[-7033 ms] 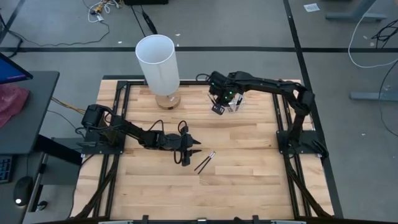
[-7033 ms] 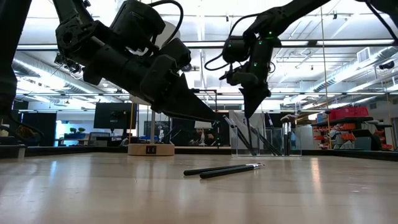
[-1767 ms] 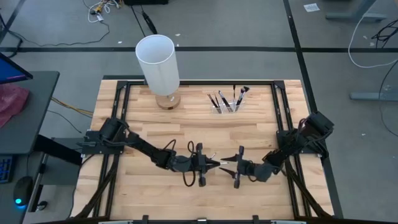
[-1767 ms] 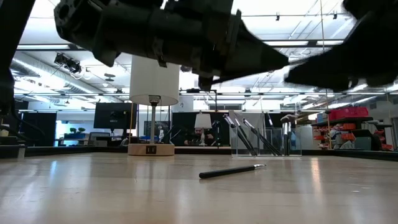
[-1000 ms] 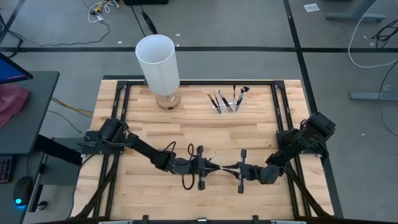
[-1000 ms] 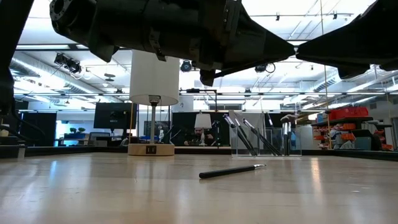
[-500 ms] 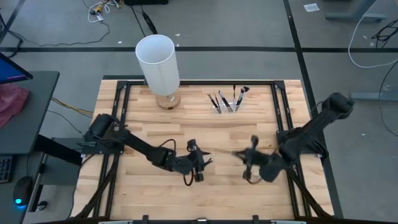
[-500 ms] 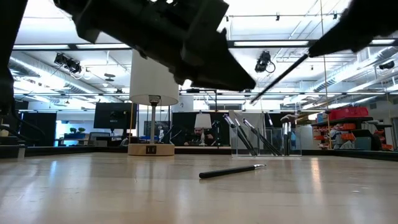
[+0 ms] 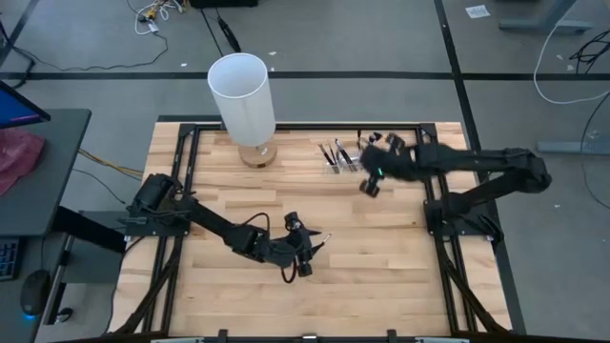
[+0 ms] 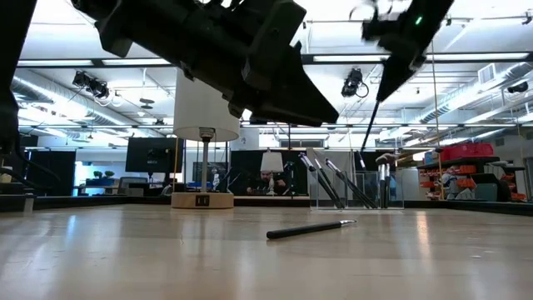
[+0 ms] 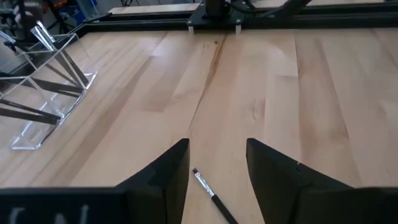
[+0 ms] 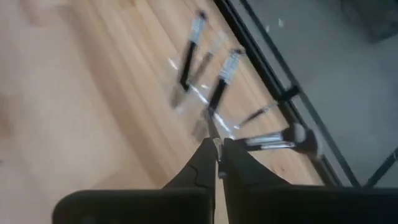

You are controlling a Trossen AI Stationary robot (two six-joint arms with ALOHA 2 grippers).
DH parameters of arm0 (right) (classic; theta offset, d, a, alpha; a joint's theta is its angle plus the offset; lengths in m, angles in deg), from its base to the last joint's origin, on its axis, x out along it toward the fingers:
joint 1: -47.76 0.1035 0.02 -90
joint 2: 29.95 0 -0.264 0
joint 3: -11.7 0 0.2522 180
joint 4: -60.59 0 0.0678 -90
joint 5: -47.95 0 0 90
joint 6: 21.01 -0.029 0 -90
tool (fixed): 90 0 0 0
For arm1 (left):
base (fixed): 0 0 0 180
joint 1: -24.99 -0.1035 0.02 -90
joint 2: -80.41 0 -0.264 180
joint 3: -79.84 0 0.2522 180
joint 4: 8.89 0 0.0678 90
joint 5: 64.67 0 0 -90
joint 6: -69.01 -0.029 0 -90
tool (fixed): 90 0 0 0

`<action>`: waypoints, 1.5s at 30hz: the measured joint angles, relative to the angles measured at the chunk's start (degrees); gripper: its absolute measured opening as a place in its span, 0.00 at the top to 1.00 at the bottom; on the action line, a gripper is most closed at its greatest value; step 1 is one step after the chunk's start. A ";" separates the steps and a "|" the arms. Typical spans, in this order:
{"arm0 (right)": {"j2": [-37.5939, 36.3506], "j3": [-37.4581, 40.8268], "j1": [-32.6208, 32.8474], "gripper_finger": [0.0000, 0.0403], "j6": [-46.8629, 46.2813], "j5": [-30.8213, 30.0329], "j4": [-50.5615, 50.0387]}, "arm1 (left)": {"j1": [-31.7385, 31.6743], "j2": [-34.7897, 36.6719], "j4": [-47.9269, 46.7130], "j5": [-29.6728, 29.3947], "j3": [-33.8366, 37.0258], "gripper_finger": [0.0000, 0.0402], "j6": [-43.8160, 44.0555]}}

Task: Sort items
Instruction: Put the eyeshadow brush into the transparent organizer

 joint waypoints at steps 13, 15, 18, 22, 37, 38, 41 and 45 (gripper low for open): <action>10.18 0.00 -17.14 0.98 15.27 16.44 1.42 | -0.60 0.00 -0.10 -0.02 0.09 0.60 0.13; 11.79 0.00 -17.99 0.98 16.79 16.86 1.71 | -0.91 0.00 -0.10 -0.01 0.09 0.60 0.36; 14.08 0.00 -19.16 0.98 18.54 17.97 2.71 | -1.26 0.00 -0.10 -0.02 0.09 0.60 0.39; 15.79 -0.05 -20.32 0.96 20.94 17.94 4.28 | -1.51 0.00 -0.10 0.00 0.09 0.60 0.44; 16.42 0.04 -21.06 0.72 23.17 17.91 16.32 | -1.51 -0.02 -0.10 0.00 0.09 0.60 1.48; 16.42 0.04 -21.25 0.70 22.52 17.86 17.98 | -1.51 -0.03 -0.10 0.00 0.09 0.60 1.51; 16.42 0.04 -21.61 0.65 18.98 15.70 23.43 | -1.51 -0.04 -0.11 0.00 0.09 0.60 1.57; 16.37 0.04 -21.52 0.62 18.89 10.99 26.83 | -1.51 -0.04 -0.17 0.02 0.09 0.60 1.57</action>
